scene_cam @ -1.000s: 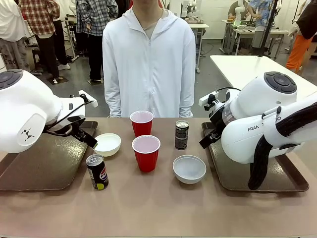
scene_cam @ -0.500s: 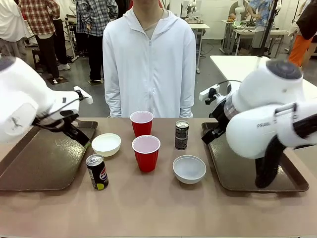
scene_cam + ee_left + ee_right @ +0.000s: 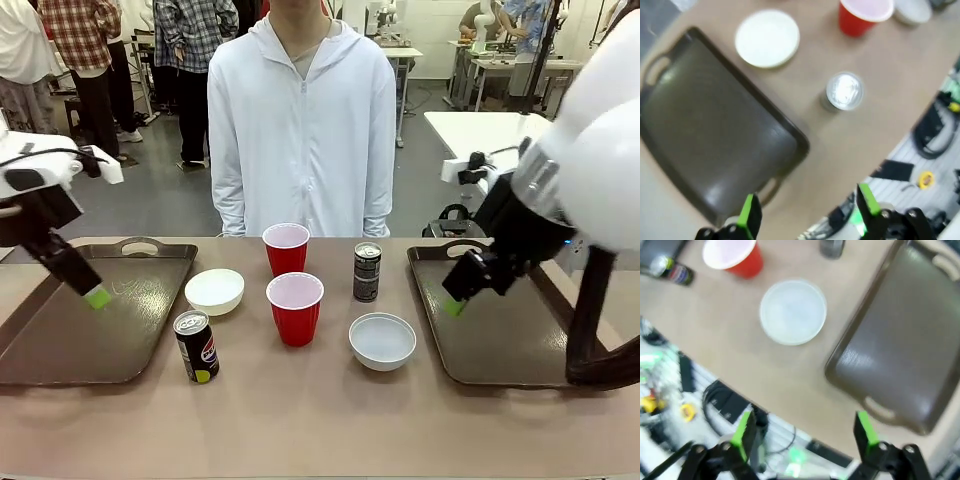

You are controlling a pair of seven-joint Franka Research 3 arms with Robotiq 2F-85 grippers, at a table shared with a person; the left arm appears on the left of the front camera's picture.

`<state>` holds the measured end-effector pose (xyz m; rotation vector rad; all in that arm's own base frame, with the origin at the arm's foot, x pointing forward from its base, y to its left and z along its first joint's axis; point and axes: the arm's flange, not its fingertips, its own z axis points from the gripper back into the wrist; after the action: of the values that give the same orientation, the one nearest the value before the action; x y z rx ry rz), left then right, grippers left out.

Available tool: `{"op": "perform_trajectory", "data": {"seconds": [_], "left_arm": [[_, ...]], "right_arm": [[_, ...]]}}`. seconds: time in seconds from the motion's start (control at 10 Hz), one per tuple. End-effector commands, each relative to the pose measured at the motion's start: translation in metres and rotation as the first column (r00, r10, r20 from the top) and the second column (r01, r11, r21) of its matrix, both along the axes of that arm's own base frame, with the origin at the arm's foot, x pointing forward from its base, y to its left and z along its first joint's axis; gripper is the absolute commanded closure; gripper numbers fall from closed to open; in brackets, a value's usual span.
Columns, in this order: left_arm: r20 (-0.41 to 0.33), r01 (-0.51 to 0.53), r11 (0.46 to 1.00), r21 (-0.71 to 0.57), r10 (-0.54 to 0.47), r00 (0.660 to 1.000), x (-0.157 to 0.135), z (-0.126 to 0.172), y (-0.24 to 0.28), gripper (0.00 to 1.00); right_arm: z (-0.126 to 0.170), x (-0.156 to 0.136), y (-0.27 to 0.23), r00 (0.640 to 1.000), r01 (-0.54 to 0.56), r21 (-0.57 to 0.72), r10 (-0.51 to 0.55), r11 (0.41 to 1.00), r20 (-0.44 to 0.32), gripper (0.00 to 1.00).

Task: Prepare tableware on both trays.
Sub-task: Pick up a Picnic Bowl from the table and place it on a Handle tray.

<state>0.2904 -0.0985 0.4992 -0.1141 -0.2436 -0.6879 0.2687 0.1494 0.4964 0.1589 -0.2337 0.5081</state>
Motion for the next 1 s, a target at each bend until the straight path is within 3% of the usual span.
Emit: {"op": "perform_trajectory", "data": {"seconds": [0.0, 0.1, 0.3, 0.4, 0.5, 0.6, 0.7, 0.9], "left_arm": [[0.013, -0.063, 0.997, -0.039, 0.063, 0.998, -0.052, -0.073, 0.022, 0.00], [0.000, 0.000, 1.000, 0.000, 0.000, 1.000, 0.000, 0.000, 0.000, 0.00], [-0.014, -0.015, 1.000, -0.016, 0.015, 1.000, -0.005, 0.003, 0.005, 0.00], [-0.078, -0.045, 0.983, -0.176, 0.031, 0.996, 0.021, -0.004, 0.010, 0.00], [-0.142, -0.101, 0.939, -0.329, 0.056, 0.988, 0.036, -0.007, 0.028, 0.00], [-0.202, -0.153, 0.872, -0.465, 0.064, 0.977, 0.038, -0.003, 0.055, 0.00], [-0.269, -0.229, 0.806, -0.546, 0.091, 0.959, 0.047, -0.001, 0.088, 0.00], [-0.356, -0.369, 0.720, -0.588, 0.180, 0.917, 0.046, -0.014, 0.153, 0.00]], "right_arm": [[-0.118, -0.064, -0.057, 0.995, 0.098, -0.032, -0.098, 0.995, 0.002, 0.00], [0.000, 0.000, 0.000, 1.000, 0.000, 0.000, 0.000, 1.000, 0.000, 0.00], [-0.002, 0.002, -0.013, 0.999, 0.040, -0.009, -0.041, 0.999, -0.029, 0.00], [-0.020, 0.028, -0.014, 0.996, 0.050, 0.184, -0.035, 0.982, -0.084, 0.00], [-0.027, 0.036, -0.033, 0.987, 0.104, 0.310, -0.060, 0.945, -0.148, 0.00], [-0.024, 0.035, -0.067, 0.976, 0.187, 0.447, -0.115, 0.875, -0.183, 0.00], [-0.024, 0.035, -0.112, 0.958, 0.280, 0.578, -0.190, 0.766, -0.213, 0.00], [-0.039, 0.017, -0.185, 0.929, 0.370, 0.693, -0.250, 0.619, -0.273, 0.00]]}}
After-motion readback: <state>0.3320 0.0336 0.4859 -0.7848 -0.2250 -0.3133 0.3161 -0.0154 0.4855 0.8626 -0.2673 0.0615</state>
